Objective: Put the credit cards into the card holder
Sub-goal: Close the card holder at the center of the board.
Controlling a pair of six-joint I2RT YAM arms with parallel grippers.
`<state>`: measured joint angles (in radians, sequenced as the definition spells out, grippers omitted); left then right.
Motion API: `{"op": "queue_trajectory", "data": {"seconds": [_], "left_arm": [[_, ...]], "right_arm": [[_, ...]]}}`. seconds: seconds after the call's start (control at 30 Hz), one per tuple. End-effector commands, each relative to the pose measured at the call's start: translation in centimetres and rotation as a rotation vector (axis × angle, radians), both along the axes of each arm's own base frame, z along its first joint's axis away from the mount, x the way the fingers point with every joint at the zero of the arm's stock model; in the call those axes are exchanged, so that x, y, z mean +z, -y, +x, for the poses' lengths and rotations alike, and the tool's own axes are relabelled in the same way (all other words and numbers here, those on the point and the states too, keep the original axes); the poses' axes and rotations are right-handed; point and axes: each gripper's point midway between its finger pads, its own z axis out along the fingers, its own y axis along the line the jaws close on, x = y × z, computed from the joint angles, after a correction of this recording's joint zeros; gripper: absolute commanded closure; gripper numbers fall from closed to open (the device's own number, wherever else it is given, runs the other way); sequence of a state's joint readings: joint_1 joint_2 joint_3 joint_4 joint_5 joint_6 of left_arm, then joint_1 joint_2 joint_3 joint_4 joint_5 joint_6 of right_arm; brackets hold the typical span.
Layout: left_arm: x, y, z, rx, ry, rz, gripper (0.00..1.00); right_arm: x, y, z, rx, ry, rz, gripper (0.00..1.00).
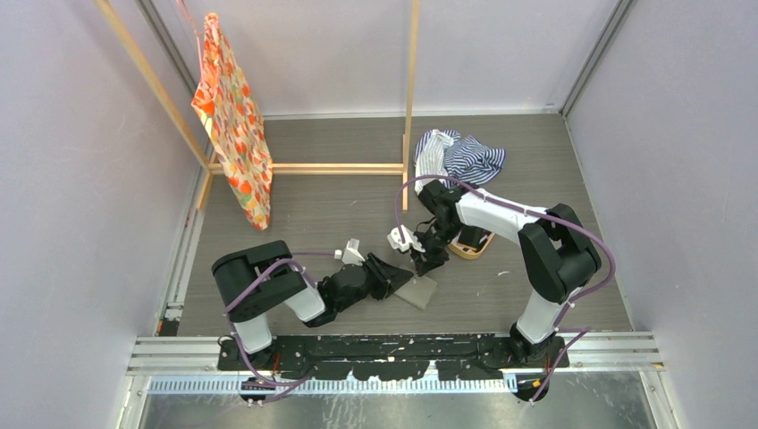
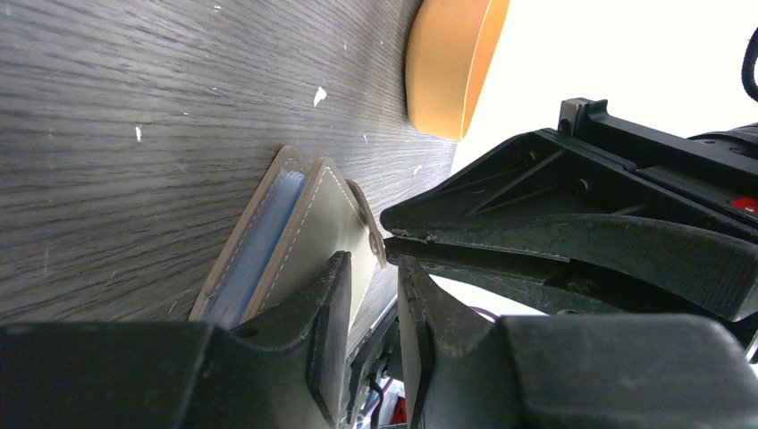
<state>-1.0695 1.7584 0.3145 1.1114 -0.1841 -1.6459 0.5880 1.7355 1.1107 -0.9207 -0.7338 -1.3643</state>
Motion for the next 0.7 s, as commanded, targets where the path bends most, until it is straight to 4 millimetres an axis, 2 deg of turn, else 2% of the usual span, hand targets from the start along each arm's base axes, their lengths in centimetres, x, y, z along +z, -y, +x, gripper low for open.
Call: {"op": "queue_trajectory", "data": {"seconds": [0.0, 0.37, 0.67], "left_arm": [[1.72, 0.92, 0.73, 0.022, 0.03, -0.06, 0.73], [0.82, 1.06, 0.74, 0.051, -0.009, -0.063, 0.79], [1.03, 1.57, 0.85, 0.058, -0.008, -0.084, 0.8]], "right_arm": [[0.0, -0.36, -0.29, 0.029, 0.002, 0.015, 0.81], [-0.12, -0.27, -0.45, 0.033, -0.004, 0.009, 0.81], [-0.1, -0.25, -0.48, 0.033, -0.004, 0.008, 0.81]]}}
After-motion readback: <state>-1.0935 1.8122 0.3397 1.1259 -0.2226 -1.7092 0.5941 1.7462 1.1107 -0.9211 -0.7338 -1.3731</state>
